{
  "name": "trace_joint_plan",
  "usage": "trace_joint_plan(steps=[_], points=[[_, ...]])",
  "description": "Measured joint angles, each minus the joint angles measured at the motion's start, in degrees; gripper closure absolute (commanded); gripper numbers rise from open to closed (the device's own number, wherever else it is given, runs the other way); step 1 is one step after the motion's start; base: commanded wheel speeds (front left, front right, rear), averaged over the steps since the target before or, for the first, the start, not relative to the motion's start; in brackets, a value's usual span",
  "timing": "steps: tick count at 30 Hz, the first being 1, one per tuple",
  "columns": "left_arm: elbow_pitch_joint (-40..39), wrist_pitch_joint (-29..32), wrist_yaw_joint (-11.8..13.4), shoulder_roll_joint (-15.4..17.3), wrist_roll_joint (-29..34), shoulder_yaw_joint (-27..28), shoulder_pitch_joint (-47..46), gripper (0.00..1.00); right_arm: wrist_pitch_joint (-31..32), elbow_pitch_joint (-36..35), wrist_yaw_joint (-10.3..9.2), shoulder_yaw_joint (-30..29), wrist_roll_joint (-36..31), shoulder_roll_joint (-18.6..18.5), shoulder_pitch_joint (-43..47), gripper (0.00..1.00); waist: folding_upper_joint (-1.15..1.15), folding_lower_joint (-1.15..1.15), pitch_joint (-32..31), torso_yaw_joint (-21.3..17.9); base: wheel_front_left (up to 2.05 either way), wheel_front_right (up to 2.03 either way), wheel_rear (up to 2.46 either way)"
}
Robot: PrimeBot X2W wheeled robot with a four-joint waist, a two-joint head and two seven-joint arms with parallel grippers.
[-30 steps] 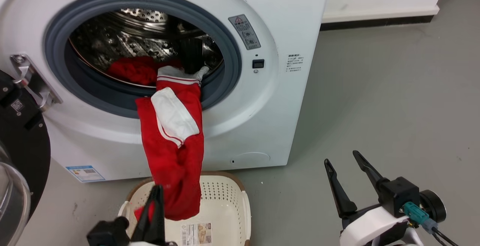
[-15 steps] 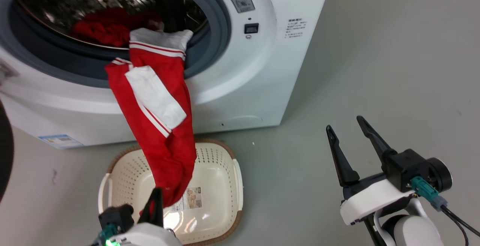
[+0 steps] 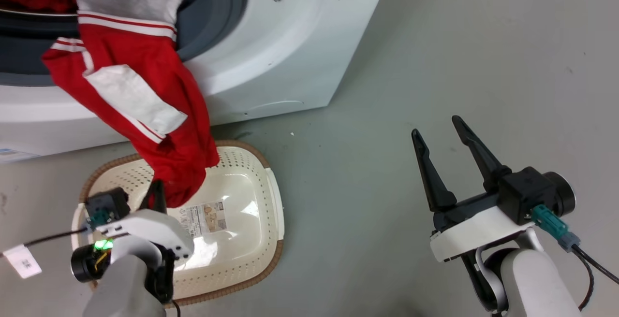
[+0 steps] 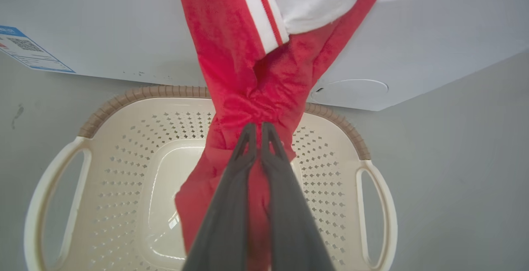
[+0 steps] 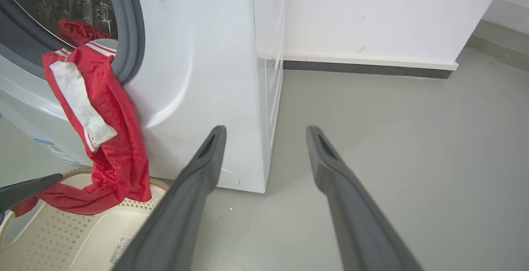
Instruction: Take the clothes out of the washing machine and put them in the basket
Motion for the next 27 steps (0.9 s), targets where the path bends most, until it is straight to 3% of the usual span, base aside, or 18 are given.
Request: trace_joint_plan(steps=[8,9,10,11,18,27], points=[[11.74,-0.23,-1.23,1.04,-2.24,2.65,-8.26,1.0,-2.0,2.11,0.01,0.19,0.91,-0.01,-2.13,0.0,0.0,0.0,3.44,-2.46,0.0,0.0,0.0],[12.41,-0.23,-1.57,1.18,-2.38,2.76,-8.72,0.8,-2.07,2.34,0.0,0.25,0.99,-0.02,-2.17,0.0,0.0,0.0,3.47,-2.62,0.0,0.0,0.0],[13.19,-0.24,-1.93,1.31,-2.38,2.74,-9.15,0.2,-2.22,2.58,0.0,0.25,0.99,-0.02,-2.3,0.0,0.0,0.0,3.44,-2.72,0.0,0.0,0.0],[14.0,-0.31,-2.23,1.36,-2.43,2.8,-9.49,0.0,-2.54,2.69,0.0,0.23,1.02,-0.01,-2.48,0.0,0.0,0.0,3.38,-2.75,0.0,0.0,0.0],[14.02,-0.38,-3.55,1.34,-2.75,4.03,-9.18,0.0,-2.8,4.36,0.0,-0.29,1.11,0.0,-2.67,0.0,0.0,-0.01,1.25,-2.35,0.0,0.0,0.0],[2.43,-0.38,-3.93,-0.65,1.6,7.35,-0.98,0.0,-1.93,4.86,0.01,-1.18,0.25,0.0,0.27,0.0,0.0,-0.01,-5.23,-1.18,0.0,0.0,0.0]])
